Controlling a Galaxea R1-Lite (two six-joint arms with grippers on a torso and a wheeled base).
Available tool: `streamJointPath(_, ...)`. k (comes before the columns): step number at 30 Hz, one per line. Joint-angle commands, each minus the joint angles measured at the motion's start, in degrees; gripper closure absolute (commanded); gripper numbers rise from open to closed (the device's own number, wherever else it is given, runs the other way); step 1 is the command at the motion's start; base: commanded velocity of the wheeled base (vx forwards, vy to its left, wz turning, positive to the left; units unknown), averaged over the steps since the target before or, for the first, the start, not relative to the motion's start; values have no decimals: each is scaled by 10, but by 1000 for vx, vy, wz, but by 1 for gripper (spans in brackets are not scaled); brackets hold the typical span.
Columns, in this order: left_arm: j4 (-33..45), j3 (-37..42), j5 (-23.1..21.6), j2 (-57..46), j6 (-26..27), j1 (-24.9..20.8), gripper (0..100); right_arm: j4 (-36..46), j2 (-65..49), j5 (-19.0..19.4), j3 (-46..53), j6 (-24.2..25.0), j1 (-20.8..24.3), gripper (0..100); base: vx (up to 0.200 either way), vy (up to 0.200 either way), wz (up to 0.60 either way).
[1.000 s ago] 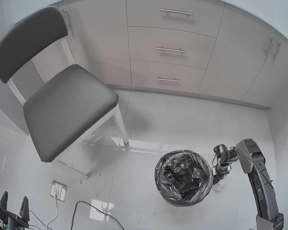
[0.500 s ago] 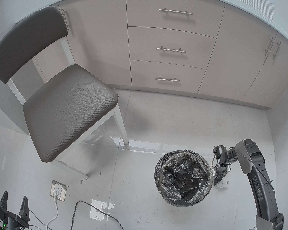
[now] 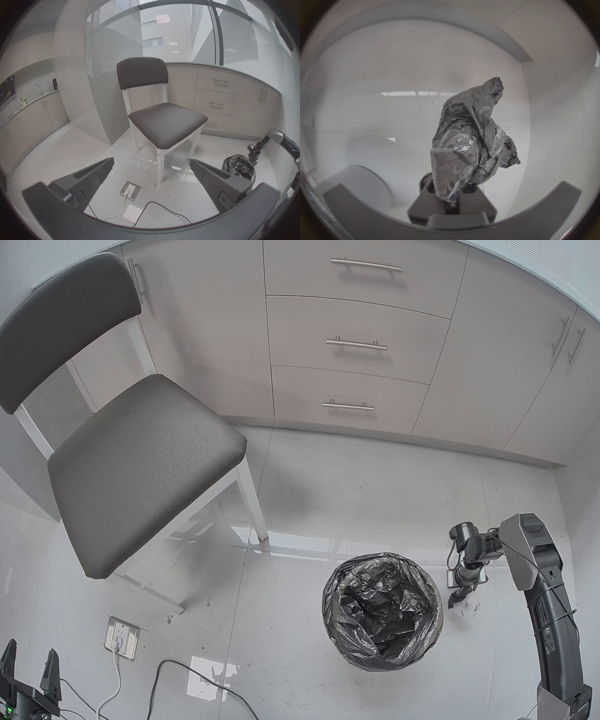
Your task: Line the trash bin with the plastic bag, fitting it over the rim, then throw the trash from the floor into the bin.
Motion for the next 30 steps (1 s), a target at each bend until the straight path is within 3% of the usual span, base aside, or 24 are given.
streamJointPath(1,0,1,3,3,5,0,0,42,-128,15,0,29,3,100,0,0,0)
streamJointPath(6,-2,3,8,4,22,0,0,97,-234,43,0,44,15,100,0,0,0)
streamJointPath(15,-2,3,0,3,21,-1,0,115,-380,62,0,46,58,100,0,0,0)
streamJointPath(21,-1,3,-80,3,15,-1,0,172,-498,76,0,47,124,100,0,0,0)
streamJointPath(30,0,5,-117,3,2,0,0,213,-610,76,0,50,218,100,0,0,0)
